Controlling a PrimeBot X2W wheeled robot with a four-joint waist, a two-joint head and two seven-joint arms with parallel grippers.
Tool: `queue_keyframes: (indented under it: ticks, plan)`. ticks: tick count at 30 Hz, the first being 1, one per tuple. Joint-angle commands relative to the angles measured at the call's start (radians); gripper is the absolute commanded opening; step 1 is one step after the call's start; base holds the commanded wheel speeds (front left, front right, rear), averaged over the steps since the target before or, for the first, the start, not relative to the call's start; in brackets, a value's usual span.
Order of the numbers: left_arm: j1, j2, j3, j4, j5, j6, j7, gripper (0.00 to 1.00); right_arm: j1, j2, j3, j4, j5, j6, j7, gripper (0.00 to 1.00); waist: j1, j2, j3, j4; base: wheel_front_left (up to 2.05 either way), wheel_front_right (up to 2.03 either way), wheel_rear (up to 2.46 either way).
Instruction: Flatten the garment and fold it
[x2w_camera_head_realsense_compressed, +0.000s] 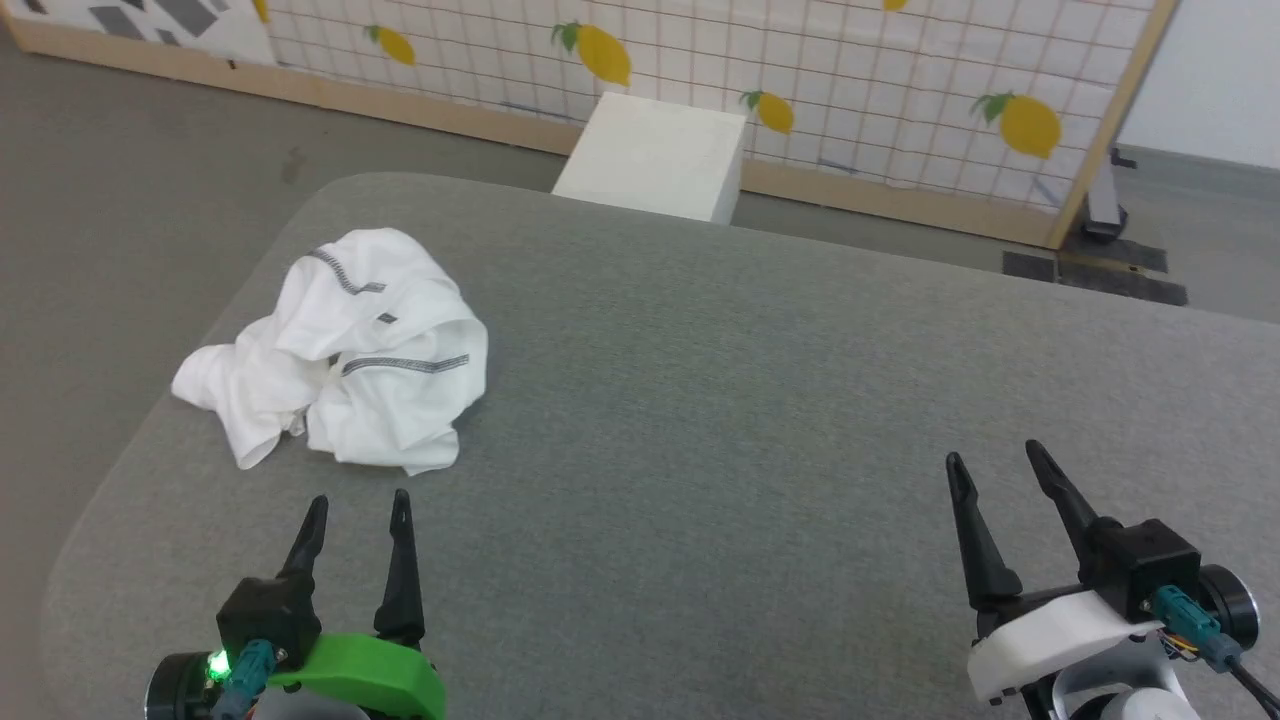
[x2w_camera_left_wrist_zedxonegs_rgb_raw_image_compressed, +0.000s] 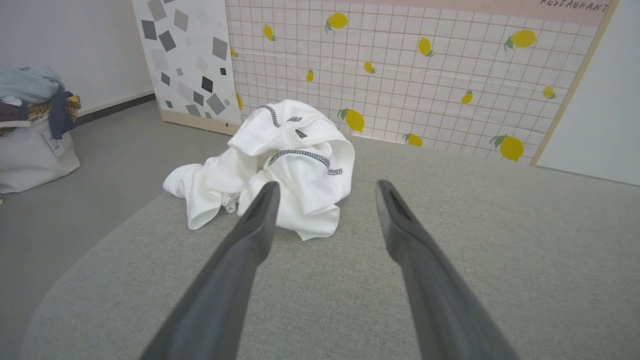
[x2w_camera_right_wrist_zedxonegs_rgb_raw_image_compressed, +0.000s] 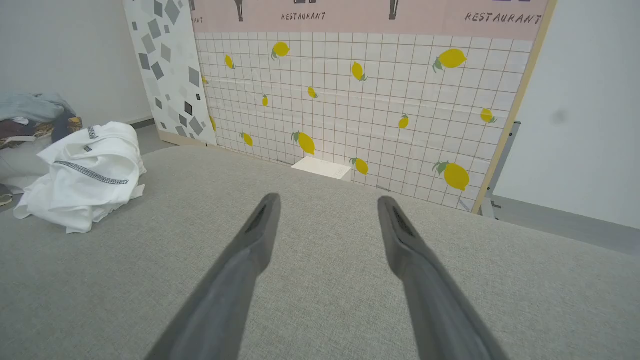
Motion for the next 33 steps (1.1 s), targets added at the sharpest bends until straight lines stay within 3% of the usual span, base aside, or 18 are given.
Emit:
queue_keyframes:
  ticks: [1,16,33]
  plan:
    - [0.013,-0.003,0.004,-0.002,-0.011,-0.006,-0.012,1.0,0.009,0.001,0.004,0.005,0.008,-0.001,-0.012,1.0,0.0,-0.0001,-0.008,0.029,0.0,0.0,0.0]
    - [0.049,-0.003,0.015,-0.001,-0.024,-0.015,-0.043,1.0,0.019,0.001,0.019,0.03,0.038,-0.001,-0.043,1.0,0.0,-0.0001,-0.035,0.142,0.0,0.0,0.0]
    - [0.077,-0.004,0.025,-0.003,-0.049,-0.023,-0.078,1.0,0.025,0.001,0.029,0.05,0.053,-0.001,-0.079,1.0,0.0,-0.0001,-0.048,0.21,0.0,0.0,0.0]
